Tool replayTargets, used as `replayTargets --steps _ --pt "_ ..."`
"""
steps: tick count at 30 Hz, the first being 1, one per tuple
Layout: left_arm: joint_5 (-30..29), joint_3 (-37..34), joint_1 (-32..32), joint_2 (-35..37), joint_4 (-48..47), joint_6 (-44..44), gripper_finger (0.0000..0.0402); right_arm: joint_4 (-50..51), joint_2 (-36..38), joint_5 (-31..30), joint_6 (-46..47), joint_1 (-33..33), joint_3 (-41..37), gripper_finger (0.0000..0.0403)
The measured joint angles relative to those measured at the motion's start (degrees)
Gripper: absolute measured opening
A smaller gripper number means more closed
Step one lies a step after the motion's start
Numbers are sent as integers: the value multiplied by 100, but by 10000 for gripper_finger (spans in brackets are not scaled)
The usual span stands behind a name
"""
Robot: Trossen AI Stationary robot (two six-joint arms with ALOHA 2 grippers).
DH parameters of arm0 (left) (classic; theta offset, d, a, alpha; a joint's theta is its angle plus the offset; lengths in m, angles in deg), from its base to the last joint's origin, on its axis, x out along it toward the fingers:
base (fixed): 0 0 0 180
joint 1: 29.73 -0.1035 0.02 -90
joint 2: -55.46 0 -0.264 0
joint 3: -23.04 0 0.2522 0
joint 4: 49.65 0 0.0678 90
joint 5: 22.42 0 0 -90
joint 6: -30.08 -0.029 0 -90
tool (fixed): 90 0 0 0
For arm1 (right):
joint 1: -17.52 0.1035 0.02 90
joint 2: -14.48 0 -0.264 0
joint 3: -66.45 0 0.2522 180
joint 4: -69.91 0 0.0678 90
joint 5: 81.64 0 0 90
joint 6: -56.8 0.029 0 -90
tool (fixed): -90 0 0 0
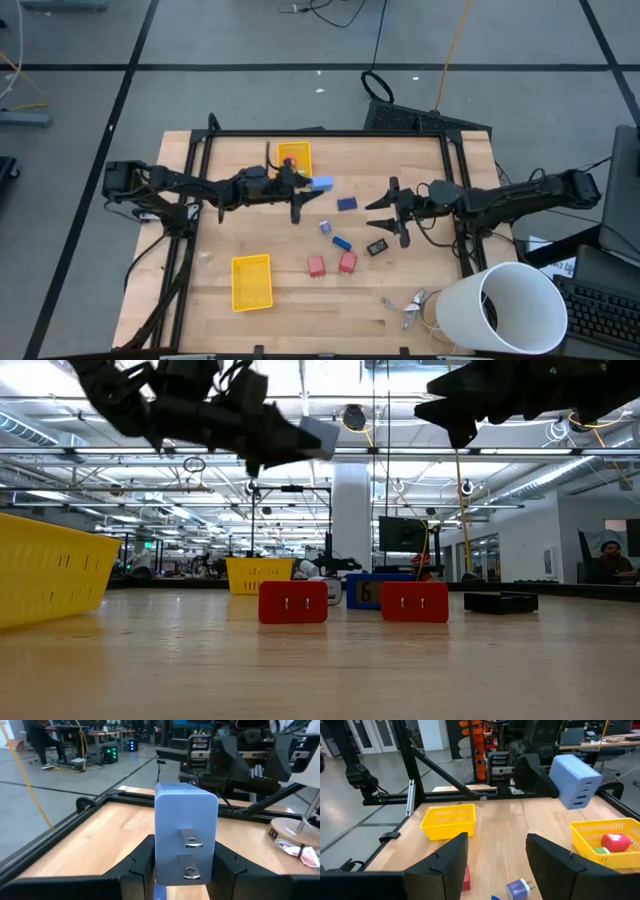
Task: Pick & Place Office items
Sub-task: Put the light blue charger adapter into the top yellow bin
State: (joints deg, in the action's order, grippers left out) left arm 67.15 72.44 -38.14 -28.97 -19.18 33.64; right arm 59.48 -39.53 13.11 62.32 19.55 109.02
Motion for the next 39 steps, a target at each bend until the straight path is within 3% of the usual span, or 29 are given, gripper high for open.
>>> replayTargets --steps 6,19,31,39 --pt "-2 -654 -395 27 645 195 120 59 -1 -4 -15 -4 0 187" --pt "-247 -1228 -992 27 700 704 120 97 -1 -19 -39 -6 0 183" --pt "-1479 -1230 -1206 27 -145 1763 120 -70 -1 -63 -30 -6 -121 178" --pt "-1619 -1191 -1221 25 -604 1970 120 -772 1 -68 -39 -6 -398 175"
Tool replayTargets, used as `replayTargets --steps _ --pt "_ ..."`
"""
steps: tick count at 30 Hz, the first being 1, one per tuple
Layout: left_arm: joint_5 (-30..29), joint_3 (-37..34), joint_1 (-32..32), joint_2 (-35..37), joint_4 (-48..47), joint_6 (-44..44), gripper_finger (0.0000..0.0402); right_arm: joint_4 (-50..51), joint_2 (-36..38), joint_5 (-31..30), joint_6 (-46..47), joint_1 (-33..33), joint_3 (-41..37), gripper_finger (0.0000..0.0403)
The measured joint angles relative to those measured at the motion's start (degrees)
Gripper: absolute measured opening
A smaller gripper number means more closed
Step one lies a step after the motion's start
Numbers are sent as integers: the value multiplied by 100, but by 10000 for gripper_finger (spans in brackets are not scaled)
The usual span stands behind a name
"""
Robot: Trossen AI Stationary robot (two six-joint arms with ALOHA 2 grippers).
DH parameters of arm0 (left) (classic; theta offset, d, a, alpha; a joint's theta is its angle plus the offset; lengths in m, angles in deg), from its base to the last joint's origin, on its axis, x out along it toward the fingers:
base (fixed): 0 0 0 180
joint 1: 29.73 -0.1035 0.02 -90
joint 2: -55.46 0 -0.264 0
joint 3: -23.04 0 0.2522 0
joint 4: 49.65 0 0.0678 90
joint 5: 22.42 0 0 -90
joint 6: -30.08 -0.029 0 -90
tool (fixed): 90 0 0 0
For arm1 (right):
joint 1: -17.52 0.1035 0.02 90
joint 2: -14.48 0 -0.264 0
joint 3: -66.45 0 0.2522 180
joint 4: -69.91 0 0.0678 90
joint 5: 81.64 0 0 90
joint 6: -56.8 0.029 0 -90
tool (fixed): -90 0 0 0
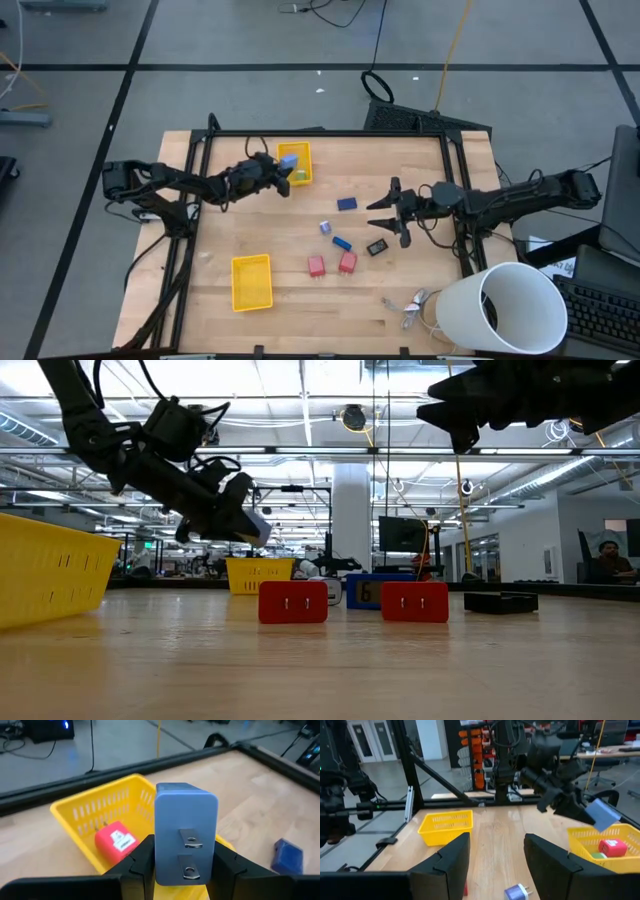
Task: Pick & Place Office items
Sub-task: Put the light blue charger adapter into the top yellow bin
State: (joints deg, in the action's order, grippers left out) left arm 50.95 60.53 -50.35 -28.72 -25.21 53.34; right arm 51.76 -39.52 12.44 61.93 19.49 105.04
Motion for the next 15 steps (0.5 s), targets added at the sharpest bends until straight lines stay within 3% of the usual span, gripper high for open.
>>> replayTargets --steps 15 --pt "154 20 2 0 -380 325 120 -215 0 -2 -2 0 -80 172"
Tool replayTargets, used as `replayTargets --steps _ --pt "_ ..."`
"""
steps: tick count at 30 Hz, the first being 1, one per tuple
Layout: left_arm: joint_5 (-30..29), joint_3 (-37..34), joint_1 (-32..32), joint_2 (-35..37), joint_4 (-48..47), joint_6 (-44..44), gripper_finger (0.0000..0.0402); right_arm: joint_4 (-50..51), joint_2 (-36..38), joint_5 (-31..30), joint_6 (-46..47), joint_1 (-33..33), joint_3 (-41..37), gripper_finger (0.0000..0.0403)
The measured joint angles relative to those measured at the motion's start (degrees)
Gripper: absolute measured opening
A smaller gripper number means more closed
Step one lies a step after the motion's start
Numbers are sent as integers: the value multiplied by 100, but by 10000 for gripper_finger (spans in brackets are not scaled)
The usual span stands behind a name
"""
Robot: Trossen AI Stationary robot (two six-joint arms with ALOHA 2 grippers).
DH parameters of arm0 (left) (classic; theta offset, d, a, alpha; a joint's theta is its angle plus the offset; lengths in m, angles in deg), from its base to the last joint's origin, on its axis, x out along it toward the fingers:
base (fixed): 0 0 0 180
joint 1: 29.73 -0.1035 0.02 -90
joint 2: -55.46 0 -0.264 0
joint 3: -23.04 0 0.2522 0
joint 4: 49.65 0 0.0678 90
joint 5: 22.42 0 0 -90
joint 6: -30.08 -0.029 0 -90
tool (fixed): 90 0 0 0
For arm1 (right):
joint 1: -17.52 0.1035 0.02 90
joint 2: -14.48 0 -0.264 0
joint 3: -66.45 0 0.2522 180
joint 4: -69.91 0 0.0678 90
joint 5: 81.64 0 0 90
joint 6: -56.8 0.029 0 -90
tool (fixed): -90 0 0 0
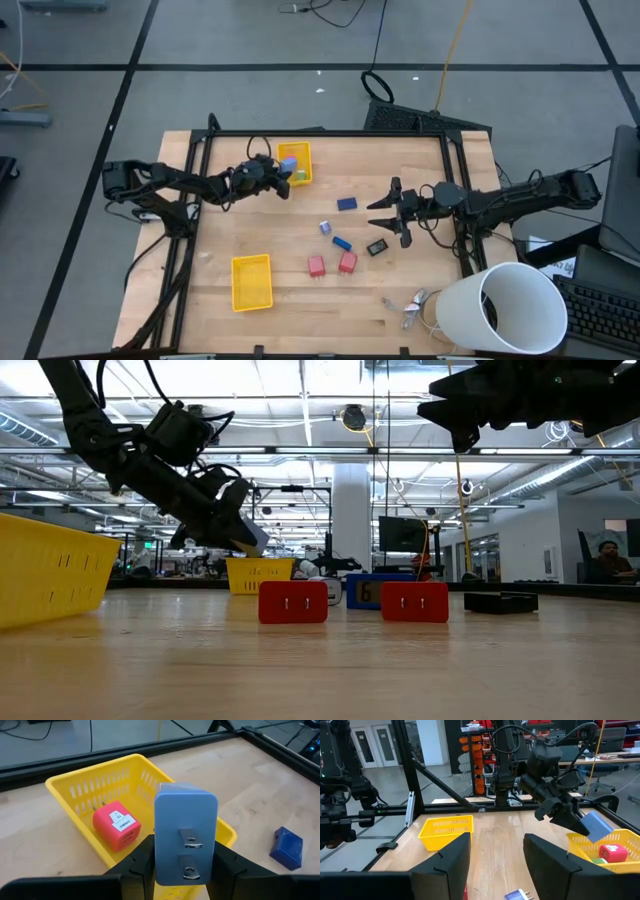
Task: Pick & Place Office items
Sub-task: Put the light blue charger adapter into the top yellow bin, then put the blue charger adapter into the top yellow bin
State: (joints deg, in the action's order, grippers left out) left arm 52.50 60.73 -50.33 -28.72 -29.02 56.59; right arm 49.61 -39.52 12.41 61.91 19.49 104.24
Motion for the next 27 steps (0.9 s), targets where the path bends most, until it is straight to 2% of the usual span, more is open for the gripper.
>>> replayTargets --steps 6,12,15,21,27 --pt "-87 2 0 0 -15 256 126 0 0 0 0 0 0 171" --pt "-91 7 0 0 -31 255 237 2 0 0 0 0 0 171" --pt "-91 7 0 0 -31 255 274 1 0 0 0 0 0 171" --pt "-93 7 0 0 52 251 314 2 0 2 0 -2 0 171" --pt "40 7 0 0 462 -25 331 2 0 25 16 0 0 171"
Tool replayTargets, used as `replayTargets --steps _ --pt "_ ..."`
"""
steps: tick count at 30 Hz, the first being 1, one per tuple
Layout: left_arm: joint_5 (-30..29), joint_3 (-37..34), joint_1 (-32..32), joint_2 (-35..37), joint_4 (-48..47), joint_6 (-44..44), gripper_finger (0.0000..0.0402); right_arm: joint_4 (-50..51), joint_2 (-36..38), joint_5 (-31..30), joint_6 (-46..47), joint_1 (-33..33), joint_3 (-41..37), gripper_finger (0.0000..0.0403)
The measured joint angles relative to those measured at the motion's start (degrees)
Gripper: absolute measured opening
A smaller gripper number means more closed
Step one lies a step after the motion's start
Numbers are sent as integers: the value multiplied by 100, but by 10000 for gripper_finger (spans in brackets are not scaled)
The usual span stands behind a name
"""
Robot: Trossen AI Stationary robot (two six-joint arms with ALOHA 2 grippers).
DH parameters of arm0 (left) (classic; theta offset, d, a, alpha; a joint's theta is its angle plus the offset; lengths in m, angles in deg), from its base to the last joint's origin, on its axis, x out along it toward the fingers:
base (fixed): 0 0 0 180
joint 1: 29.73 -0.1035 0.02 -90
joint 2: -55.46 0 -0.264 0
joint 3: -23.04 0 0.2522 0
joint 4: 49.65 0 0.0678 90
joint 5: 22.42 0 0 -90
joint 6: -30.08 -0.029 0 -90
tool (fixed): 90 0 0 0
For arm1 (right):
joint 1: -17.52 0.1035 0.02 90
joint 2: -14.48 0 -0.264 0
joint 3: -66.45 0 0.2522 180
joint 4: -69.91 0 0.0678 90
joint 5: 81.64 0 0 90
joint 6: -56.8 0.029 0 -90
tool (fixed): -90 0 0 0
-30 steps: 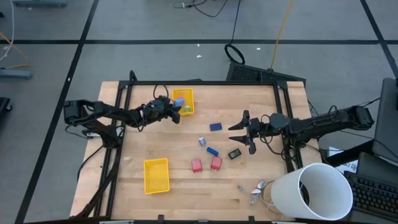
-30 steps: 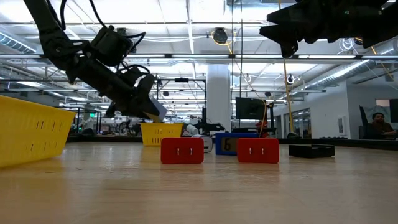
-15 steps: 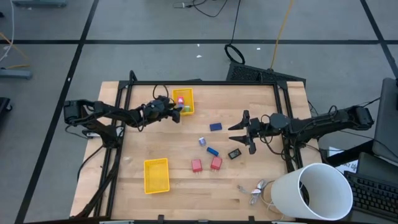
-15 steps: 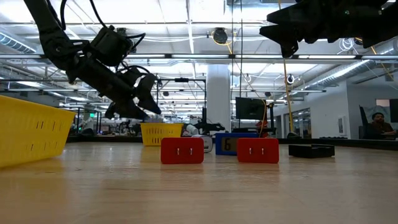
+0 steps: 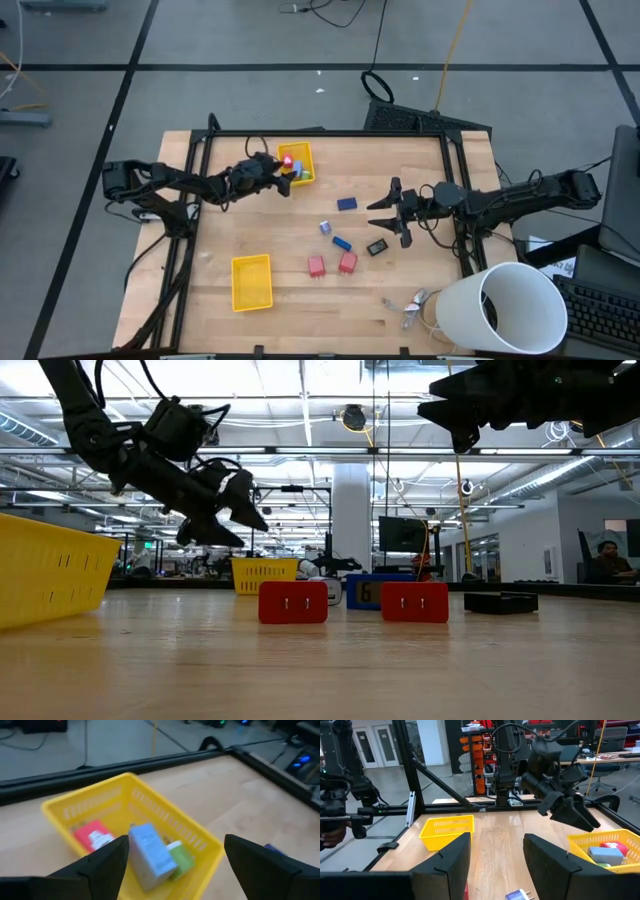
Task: Pick & Place Office items
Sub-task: Put the blue charger adapter into the top yellow bin
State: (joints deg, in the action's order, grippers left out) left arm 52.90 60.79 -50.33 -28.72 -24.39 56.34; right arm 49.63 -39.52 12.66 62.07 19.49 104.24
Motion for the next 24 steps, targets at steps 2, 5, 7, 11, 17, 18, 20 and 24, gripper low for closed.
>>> replayTargets --steps 2,5,7,11,17,18,20,24 --pt "210 0 0 0 168 -117 331 0 0 30 73 0 0 171" --pt "681 0 0 118 270 -198 325 2 0 36 459 0 0 171" --pt "996 2 0 263 306 -261 320 2 -2 41 544 2 0 171" --pt "1694 2 92 650 273 -540 309 4 -209 23 604 132 2 171" --pt "1267 2 608 1199 112 -1096 299 -86 -1100 -652 514 535 74 172" --pt "1082 2 697 1270 85 -1191 297 5 -1271 -764 429 576 156 174" --pt "728 2 853 1391 -51 -1338 294 391 -1586 -891 366 641 390 180" --pt "240 2 1066 1531 -80 -1485 296 1549 -2286 -910 447 672 1168 204"
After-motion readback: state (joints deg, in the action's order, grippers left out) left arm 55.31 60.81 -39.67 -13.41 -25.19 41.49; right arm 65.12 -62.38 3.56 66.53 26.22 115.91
